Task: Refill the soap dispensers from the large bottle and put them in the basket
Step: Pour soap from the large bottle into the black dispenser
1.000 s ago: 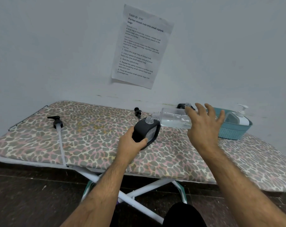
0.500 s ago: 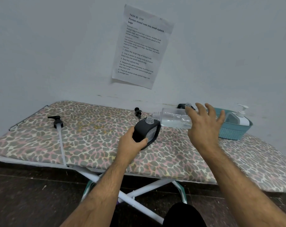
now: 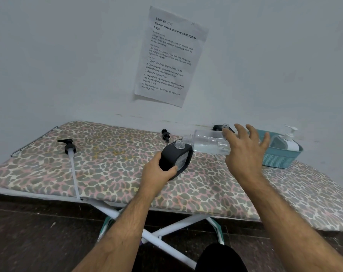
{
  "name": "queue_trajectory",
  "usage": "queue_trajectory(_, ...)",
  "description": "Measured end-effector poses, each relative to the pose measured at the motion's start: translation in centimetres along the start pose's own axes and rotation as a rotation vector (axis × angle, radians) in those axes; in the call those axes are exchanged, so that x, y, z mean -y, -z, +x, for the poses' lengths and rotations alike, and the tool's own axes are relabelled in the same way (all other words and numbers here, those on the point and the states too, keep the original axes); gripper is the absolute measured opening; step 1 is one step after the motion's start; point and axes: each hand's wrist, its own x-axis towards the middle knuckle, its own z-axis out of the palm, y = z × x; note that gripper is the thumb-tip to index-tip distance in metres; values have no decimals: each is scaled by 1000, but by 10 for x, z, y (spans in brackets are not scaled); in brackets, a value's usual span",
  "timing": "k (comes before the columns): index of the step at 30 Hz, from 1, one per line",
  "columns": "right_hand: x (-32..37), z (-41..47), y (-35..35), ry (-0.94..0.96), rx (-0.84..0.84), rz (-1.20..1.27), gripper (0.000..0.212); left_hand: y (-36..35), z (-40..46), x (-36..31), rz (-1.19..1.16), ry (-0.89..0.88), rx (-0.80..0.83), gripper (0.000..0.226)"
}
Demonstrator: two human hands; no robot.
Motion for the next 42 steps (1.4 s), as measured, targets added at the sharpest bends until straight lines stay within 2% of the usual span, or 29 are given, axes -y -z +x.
queue_trajectory(10,-2,-2,-5,-9,27,1,70,0,-1,-1,-1,3,8,53)
queue_trajectory(20,-1,-9,-19,-56,79,106,73,0,0,0,7,-1,7,53)
queue_trajectory(27,3,-21,-26,-175,156,322,71,0,0,0,-9,2,6,53)
queue_trajectory(35,1,-31,-38,-382,291,741,72,0,-2,-1,-20,10,6,50)
queue_trajectory(42,-4,-37,-48,-536,265,980,71,-1,-2,-1,-2,16,-1,50)
